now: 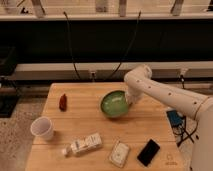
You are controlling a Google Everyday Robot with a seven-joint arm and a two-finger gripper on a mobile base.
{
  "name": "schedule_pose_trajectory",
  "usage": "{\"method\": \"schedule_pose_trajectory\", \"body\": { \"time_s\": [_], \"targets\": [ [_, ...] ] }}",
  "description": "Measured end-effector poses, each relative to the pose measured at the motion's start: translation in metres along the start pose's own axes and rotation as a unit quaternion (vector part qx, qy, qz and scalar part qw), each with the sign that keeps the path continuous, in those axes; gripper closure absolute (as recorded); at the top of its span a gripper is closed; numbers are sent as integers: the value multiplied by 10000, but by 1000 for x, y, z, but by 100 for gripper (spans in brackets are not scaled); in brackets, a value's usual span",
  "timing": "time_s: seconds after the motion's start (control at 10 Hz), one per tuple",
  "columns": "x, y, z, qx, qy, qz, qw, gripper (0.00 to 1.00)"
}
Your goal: Pick up the ceramic bowl
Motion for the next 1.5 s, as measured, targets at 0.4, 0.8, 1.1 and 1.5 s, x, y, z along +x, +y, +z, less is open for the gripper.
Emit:
{"method": "schedule_pose_trajectory", "body": {
  "time_s": [0.4, 0.8, 1.1, 1.5],
  "targets": [
    [8, -3, -36, 275, 26, 49, 9996, 100],
    [12, -9, -62, 415, 181, -15, 9990, 100],
    [13, -10, -81, 469, 316, -71, 9984, 100],
    [14, -12, -99, 487, 461, -218, 9975, 100]
  ]
}}
